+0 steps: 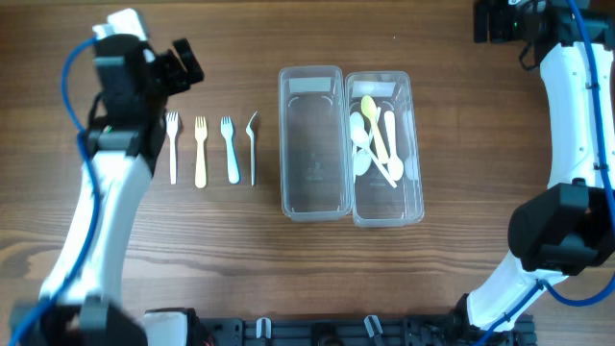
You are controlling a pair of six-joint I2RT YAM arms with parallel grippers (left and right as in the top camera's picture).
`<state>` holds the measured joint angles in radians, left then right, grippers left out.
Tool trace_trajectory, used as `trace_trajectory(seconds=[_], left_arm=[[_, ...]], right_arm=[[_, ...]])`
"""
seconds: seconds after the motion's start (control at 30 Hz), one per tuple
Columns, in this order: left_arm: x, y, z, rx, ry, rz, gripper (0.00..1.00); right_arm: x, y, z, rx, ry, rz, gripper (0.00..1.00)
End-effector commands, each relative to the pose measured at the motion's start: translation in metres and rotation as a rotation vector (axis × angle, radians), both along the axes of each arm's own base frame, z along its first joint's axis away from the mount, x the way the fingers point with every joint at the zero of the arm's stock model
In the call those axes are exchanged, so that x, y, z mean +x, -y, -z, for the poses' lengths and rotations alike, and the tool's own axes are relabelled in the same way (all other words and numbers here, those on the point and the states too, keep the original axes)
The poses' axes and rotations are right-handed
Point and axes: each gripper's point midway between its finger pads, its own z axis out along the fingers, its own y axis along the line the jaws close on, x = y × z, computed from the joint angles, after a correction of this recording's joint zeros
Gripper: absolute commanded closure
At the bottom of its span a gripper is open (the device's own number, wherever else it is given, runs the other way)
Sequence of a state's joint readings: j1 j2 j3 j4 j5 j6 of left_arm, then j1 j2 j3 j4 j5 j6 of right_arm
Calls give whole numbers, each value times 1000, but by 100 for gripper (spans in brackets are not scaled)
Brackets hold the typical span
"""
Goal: Pack container
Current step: 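Move the left gripper over the forks and lower onto the yellow fork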
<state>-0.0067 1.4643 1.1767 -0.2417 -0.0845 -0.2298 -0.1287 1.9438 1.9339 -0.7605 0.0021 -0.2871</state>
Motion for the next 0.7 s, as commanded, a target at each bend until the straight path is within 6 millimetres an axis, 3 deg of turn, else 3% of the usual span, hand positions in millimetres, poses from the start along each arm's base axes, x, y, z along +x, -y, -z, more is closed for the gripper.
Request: trace_trajectory(seconds=[0.0, 0.1, 0.27, 0.43, 0.57, 0.67], left_arm=[[14, 11, 41, -20, -85, 57, 0], [15, 16, 63, -37, -142, 82, 0], [16, 16, 74, 27, -173, 127, 0], [14, 21, 109, 74, -266, 201, 0], [2, 23, 127, 38, -347, 204, 0], [-13, 31, 128, -28, -431, 235, 0]], right_arm=[[0, 1, 2, -15, -5, 0, 0], [0, 1, 2, -14, -5, 1, 0], [0, 1, 2, -15, -5, 0, 0], [0, 1, 2, -15, -5, 0, 0], [0, 1, 2, -15, -5, 0, 0], [0, 1, 2, -15, -5, 0, 0]])
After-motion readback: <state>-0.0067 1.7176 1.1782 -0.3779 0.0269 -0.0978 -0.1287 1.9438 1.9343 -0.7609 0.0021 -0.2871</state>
